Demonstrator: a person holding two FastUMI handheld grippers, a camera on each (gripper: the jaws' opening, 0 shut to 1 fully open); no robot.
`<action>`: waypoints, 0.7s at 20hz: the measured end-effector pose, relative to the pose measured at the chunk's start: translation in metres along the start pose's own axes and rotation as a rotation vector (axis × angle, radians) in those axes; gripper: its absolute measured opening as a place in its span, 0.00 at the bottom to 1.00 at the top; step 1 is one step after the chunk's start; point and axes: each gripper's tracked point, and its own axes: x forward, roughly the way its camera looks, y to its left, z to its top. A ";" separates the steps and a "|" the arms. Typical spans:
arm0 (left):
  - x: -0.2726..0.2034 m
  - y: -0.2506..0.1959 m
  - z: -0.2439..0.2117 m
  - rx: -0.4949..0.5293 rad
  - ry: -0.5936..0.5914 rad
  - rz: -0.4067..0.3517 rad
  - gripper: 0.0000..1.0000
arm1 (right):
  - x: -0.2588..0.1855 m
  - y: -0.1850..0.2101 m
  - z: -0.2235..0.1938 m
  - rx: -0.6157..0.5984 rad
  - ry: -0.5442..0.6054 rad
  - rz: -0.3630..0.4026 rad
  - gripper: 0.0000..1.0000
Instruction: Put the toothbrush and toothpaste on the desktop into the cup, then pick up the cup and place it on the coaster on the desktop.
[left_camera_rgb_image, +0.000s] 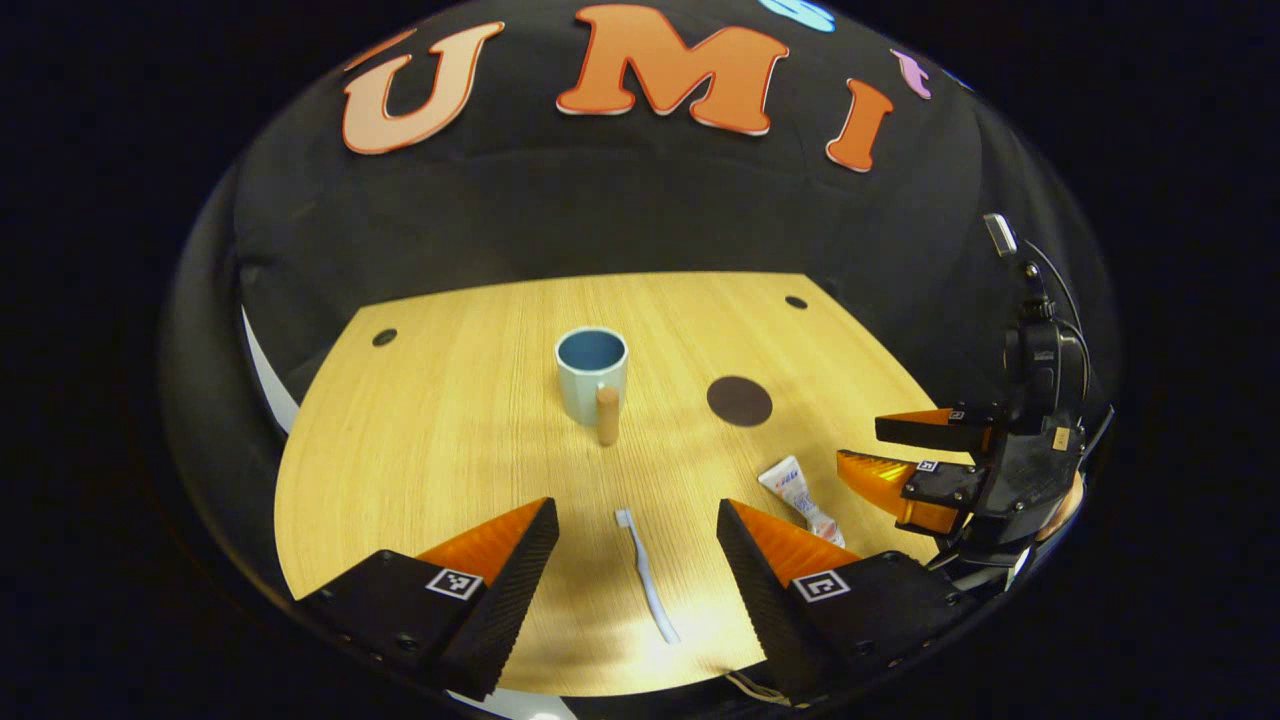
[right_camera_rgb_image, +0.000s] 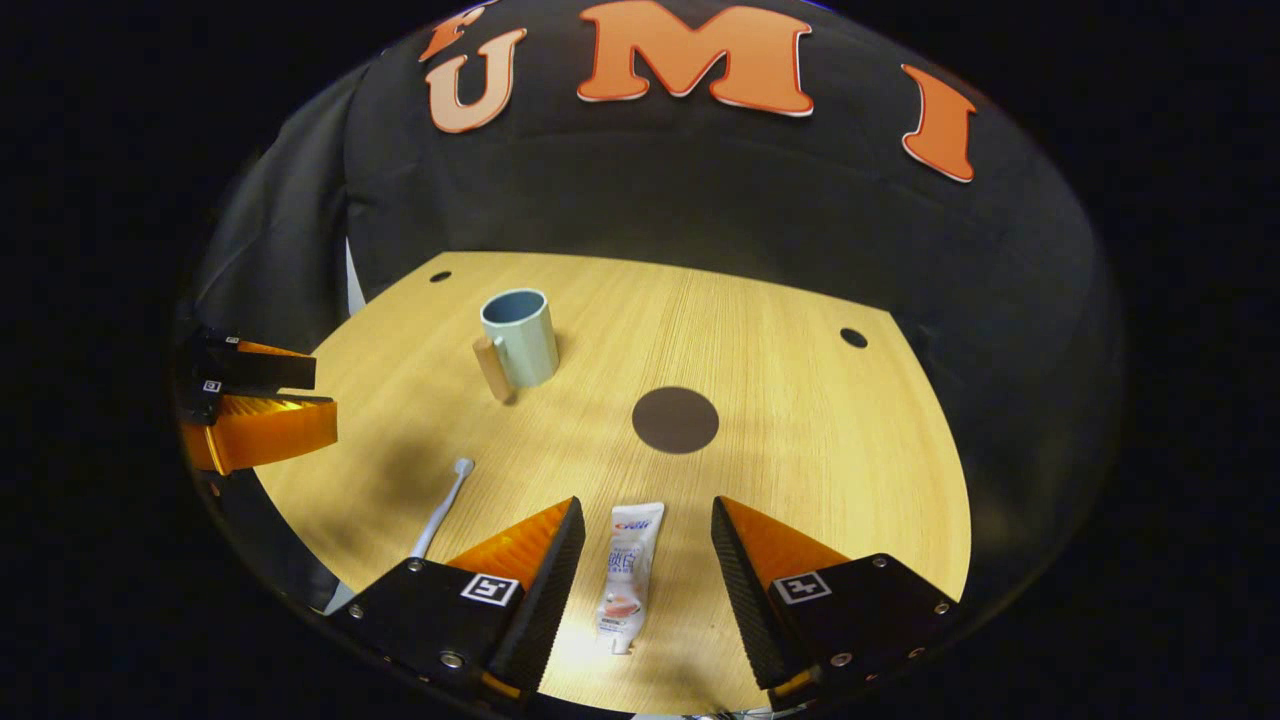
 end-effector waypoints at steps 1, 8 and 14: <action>0.008 -0.004 -0.013 -0.019 0.038 -0.031 0.95 | 0.006 0.003 -0.007 -0.018 0.035 0.009 0.76; 0.068 0.005 -0.069 -0.065 0.258 -0.008 0.95 | 0.047 0.004 -0.059 -0.073 0.230 -0.021 0.62; 0.094 0.017 -0.100 -0.124 0.400 0.037 0.87 | 0.066 0.010 -0.076 -0.092 0.312 -0.051 0.52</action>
